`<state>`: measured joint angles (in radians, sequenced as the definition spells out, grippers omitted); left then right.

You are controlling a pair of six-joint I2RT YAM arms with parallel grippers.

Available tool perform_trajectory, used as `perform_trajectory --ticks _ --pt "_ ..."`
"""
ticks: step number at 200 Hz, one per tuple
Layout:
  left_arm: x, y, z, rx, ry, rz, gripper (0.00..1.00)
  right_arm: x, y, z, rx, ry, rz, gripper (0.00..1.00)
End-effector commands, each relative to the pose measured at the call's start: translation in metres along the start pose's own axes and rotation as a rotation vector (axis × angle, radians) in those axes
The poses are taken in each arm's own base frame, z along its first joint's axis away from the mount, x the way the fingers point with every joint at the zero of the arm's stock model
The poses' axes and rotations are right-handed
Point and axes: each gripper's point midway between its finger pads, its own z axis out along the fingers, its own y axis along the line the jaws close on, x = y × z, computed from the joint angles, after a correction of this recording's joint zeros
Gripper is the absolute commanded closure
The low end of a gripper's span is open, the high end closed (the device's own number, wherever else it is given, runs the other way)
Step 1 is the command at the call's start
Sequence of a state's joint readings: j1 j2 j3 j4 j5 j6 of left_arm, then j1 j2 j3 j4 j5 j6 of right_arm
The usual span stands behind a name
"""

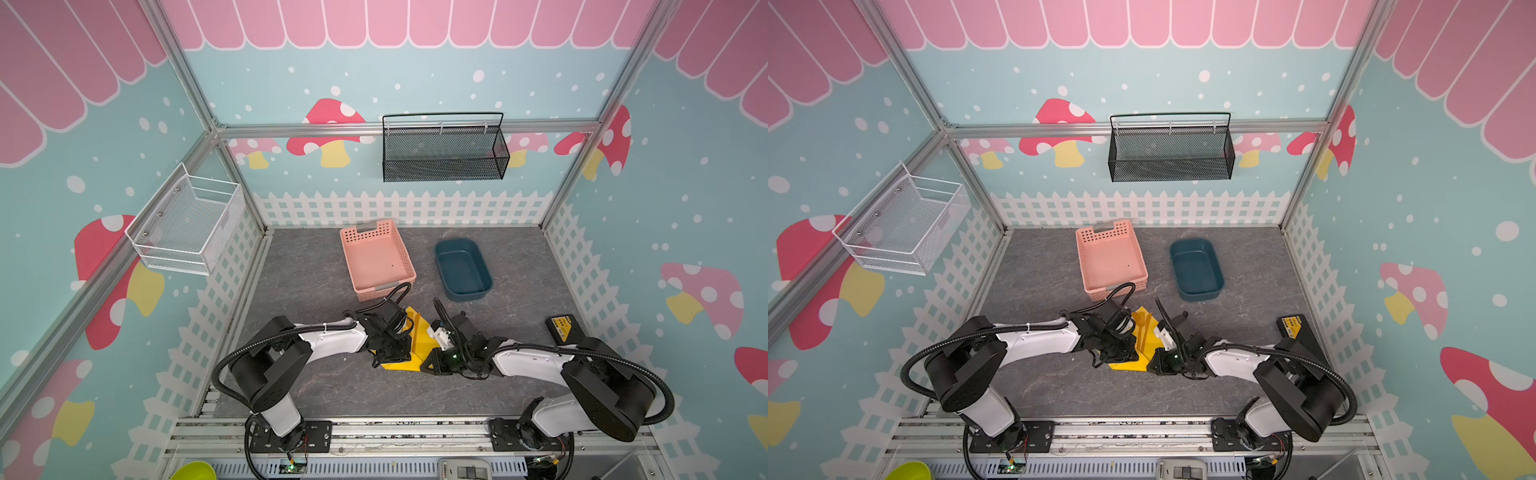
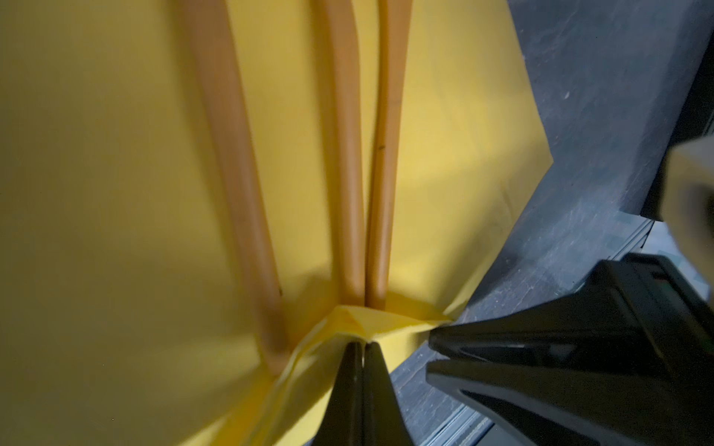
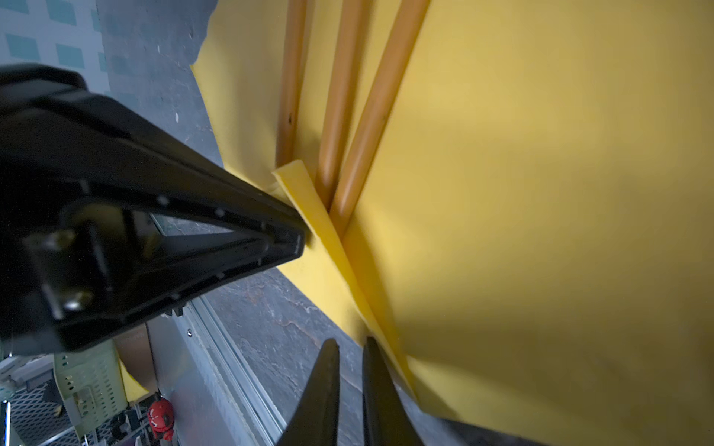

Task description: Place the utensils on the paper napkin and roll it up

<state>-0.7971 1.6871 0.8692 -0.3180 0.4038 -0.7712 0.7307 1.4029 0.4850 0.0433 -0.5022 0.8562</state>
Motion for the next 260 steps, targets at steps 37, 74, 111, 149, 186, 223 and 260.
perform_trajectory --ticks 37,74,111,149,186,223,260 --pt "-0.005 -0.005 0.005 0.012 -0.008 -0.001 0.97 -0.008 -0.001 -0.02 -0.007 -0.059 0.044 0.84" --pt "-0.004 -0.002 0.006 0.006 -0.005 -0.006 0.97 -0.004 -0.002 -0.017 -0.023 -0.029 0.046 0.93" --pt "-0.003 0.0 0.006 0.003 -0.004 -0.011 0.97 -0.008 0.013 -0.009 -0.126 -0.012 0.038 0.95" --pt "-0.001 0.001 0.006 0.002 -0.001 -0.012 0.96 -0.012 0.011 0.001 -0.138 -0.005 0.056 0.96" --pt "0.0 0.001 0.005 0.005 0.0 -0.013 0.97 -0.011 0.001 0.011 -0.111 0.006 0.076 0.97" --pt "0.001 0.001 0.005 0.005 0.004 -0.015 0.97 -0.014 -0.009 0.019 -0.075 0.011 0.097 0.98" --pt "0.001 0.002 0.004 0.005 0.004 -0.014 0.97 0.0 -0.026 0.025 -0.022 0.054 0.146 1.0"
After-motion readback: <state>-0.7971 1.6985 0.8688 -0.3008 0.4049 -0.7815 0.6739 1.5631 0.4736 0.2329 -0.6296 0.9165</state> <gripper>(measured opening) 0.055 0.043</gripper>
